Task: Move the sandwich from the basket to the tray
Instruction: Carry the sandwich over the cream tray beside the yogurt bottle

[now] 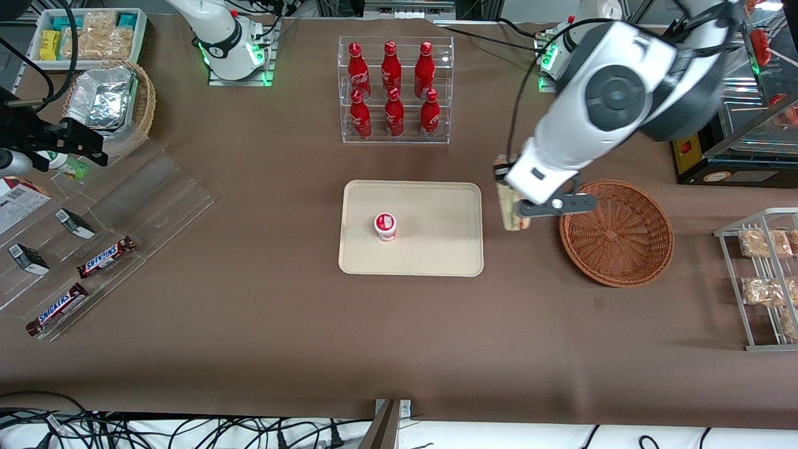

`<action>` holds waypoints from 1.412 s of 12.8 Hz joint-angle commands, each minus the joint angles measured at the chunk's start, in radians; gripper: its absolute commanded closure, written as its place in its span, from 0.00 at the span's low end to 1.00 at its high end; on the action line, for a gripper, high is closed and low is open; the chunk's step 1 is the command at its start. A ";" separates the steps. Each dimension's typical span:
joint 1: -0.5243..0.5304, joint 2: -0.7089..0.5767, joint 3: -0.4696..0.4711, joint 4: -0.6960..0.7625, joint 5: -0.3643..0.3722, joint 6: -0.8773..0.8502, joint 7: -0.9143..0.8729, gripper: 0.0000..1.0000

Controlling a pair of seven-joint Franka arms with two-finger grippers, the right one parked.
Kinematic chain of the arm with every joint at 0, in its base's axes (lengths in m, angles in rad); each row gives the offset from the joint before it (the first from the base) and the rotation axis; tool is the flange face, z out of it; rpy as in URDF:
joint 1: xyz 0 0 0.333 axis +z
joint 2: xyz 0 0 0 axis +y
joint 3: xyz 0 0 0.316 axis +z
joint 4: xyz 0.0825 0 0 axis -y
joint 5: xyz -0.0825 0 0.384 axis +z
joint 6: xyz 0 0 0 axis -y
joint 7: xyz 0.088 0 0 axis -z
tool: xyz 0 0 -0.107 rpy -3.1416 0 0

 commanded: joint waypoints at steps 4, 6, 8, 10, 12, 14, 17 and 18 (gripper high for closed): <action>-0.121 0.155 0.000 -0.004 0.102 0.171 -0.171 0.82; -0.127 0.157 0.001 -0.071 0.108 0.278 -0.193 0.82; -0.134 0.160 0.001 -0.136 0.146 0.385 -0.229 0.82; -0.138 0.160 0.000 -0.199 0.210 0.470 -0.297 0.82; -0.147 0.173 0.001 -0.213 0.218 0.498 -0.306 0.82; -0.150 0.200 0.001 -0.213 0.267 0.530 -0.347 0.82; -0.177 0.239 0.000 -0.211 0.350 0.555 -0.432 0.82; -0.177 0.243 0.000 -0.213 0.352 0.565 -0.432 0.82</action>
